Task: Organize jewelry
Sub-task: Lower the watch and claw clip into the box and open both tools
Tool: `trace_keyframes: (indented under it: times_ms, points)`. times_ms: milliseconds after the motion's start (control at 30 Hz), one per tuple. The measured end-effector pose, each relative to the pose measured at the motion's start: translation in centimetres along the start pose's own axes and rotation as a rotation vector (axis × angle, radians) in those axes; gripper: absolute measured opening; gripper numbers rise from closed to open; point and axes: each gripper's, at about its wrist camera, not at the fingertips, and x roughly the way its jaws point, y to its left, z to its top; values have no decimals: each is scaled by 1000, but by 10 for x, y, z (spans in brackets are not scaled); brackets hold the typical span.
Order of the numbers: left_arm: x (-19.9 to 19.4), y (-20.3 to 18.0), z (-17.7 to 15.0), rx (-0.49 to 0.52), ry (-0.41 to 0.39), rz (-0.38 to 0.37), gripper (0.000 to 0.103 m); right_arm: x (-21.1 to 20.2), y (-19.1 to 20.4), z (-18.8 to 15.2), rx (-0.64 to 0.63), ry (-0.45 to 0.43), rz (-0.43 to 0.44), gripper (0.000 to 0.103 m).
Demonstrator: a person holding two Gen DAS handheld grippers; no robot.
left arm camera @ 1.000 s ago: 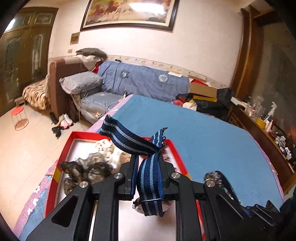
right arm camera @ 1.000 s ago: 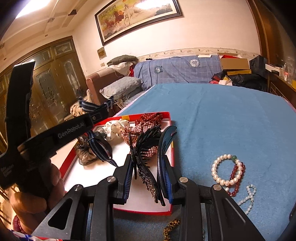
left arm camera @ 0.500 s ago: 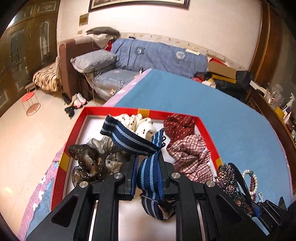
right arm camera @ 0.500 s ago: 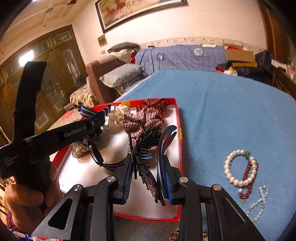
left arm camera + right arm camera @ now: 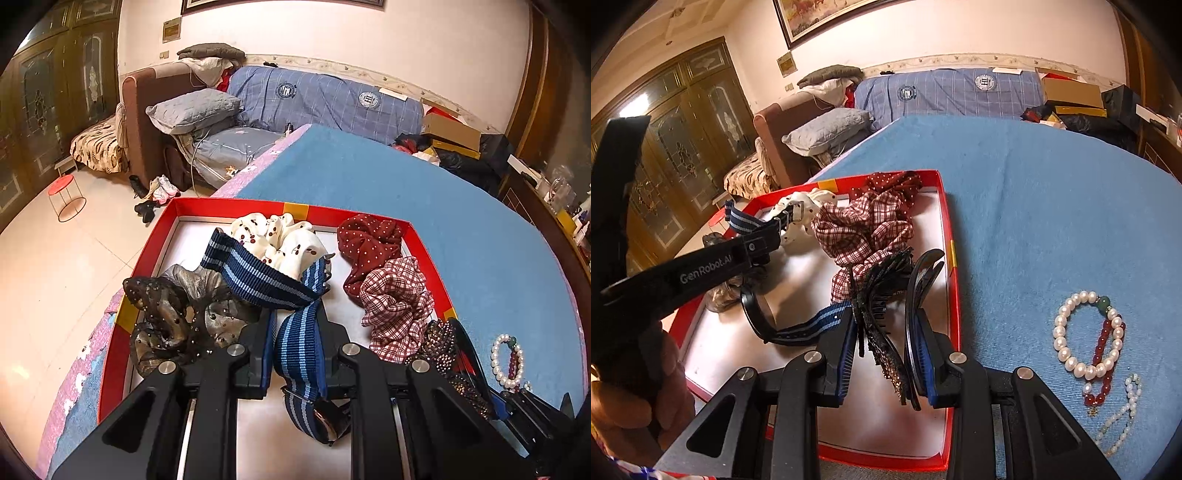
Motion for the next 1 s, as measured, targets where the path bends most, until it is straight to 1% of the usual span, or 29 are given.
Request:
trace_keyframes:
  times_ms: [433,633,1000]
  points:
    - [3,3,-4,-5,8,7,17,8,-2,4,0,4,-11,33]
    - [2,4,-6,-5,9,12,17,14,-2,4,6,19,-10,34]
    - [3,6,-10,-13,15,27,17,12,-3,5,8,24,-6,34]
